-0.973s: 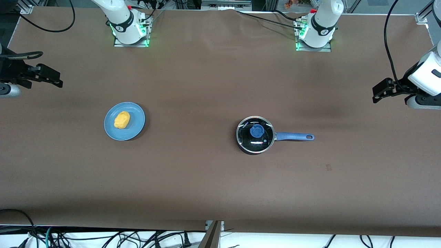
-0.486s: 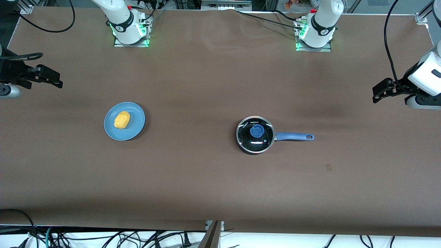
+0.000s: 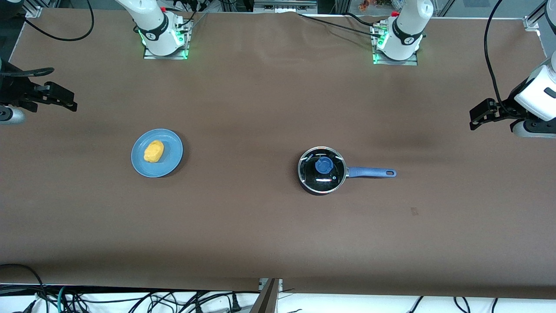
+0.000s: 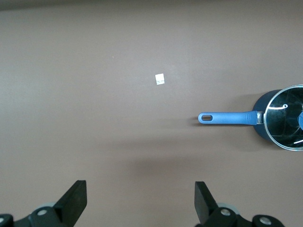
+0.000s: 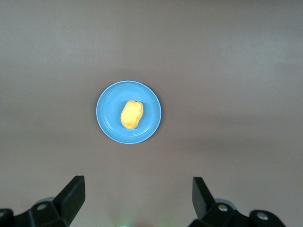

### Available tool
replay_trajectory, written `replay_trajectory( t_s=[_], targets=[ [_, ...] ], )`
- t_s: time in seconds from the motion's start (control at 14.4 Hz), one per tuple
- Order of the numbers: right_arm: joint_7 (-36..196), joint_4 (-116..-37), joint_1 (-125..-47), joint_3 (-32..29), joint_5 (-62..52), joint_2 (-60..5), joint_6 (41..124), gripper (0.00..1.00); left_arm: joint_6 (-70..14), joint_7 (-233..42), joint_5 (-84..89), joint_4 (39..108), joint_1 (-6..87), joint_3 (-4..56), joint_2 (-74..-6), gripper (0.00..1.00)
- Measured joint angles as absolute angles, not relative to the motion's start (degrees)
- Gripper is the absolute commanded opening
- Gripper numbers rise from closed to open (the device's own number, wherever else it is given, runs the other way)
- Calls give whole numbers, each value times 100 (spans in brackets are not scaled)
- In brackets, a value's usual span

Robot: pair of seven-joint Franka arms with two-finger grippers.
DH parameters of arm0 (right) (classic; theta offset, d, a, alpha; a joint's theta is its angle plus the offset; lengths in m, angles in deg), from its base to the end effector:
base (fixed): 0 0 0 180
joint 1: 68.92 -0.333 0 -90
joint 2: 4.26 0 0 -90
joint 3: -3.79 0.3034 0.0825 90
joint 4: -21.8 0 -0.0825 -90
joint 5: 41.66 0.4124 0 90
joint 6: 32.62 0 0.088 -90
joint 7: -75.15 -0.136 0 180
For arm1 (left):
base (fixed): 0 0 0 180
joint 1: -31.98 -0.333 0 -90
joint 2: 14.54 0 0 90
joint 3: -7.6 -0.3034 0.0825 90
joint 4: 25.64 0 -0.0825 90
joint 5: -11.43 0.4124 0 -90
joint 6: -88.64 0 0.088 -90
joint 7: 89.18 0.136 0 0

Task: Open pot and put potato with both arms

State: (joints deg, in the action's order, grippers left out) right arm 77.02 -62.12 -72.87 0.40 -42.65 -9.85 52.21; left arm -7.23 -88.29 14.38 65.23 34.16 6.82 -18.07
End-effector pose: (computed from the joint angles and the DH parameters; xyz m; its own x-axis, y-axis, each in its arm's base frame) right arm 0.5999 0.0049 0.5704 0.9958 0.0406 -0.0821 0.0424 -0.9989 0.0204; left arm 0.6100 -0.0086 0.5478 0.9987 -0.0452 0.0247 -0.0439 -0.9977 -0.0525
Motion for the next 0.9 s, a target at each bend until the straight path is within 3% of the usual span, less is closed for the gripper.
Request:
replay_trajectory(
  t_s=[0.9],
  targets=[
    [7705, -6212, -7292, 62, -4263, -985, 5223, 100, -587, -8797, 797, 6477, 3722, 862, -3047, 100]
  ],
)
